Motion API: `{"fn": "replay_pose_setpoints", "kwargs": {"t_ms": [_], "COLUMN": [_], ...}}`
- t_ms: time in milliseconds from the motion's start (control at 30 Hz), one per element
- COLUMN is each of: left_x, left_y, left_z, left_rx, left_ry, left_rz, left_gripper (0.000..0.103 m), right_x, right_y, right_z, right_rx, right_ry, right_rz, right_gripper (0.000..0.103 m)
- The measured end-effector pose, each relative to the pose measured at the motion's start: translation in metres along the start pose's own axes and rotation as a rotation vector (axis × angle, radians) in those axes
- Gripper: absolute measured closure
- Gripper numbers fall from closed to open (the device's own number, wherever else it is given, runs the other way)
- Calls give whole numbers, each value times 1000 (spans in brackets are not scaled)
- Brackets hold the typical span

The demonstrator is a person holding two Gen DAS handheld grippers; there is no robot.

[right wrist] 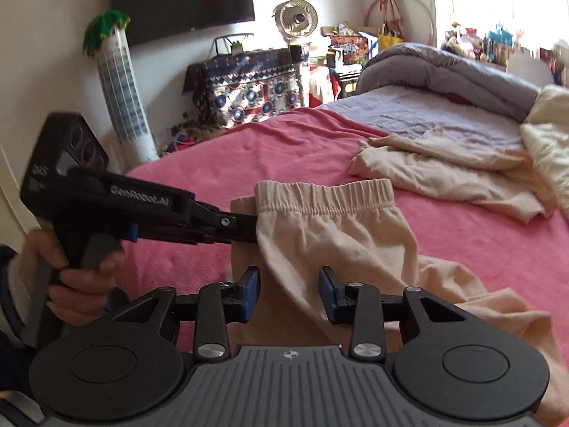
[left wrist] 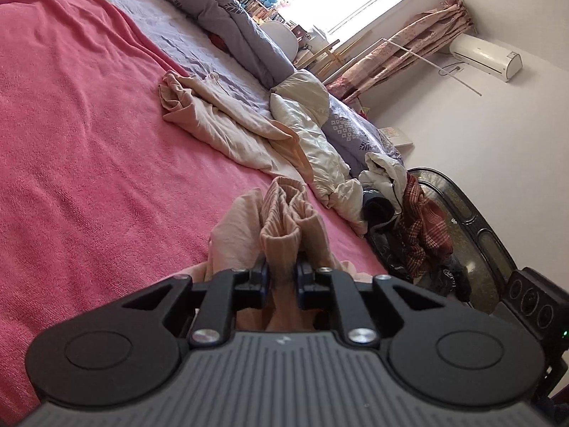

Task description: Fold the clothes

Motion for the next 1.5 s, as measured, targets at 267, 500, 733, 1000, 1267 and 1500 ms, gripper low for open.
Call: {"fn": "replay_pose_setpoints", "kwargs": {"t_ms": [267,500,733,1000,1267,1500], "left_x": [-13,-3,12,13,8,15], "left_y": [-5,-3,-8,-12,-11,-15], "left_z": [2,3,4,-3,-3,-7], "left_rx": [-52,-70,-101,-151,-189,-178], "left_ry": [-63,-51,-26,-19,-61,11], "left_rz": [37,35,32,36,59,61], "left_gripper": [49,47,47,46,43,44], "right_x": [-4,-7,-16,-29,-38,-22], "right_y": [-3,-12,-16,-13,-1,-14], "right_z": [-6,-19,-29,-35,-37,-47], "right_rx": [-26,-83,-95,-110,-93,-118], "right_ry": [-58,-52,-46,-62,-73,-35], "right_rz": [51,57,85,134,193,139], "right_gripper": [96,96,99,100,100,100]}}
Point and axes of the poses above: each gripper's, at about its wrist camera, not at the fingertips, and x roughly the way its jaws point, z to its right, y to its top, the point moved 6 cm from there along x, roughly the way its jaws point, and after that the axes turned 2 degrees about z, right-handed, at the moved point
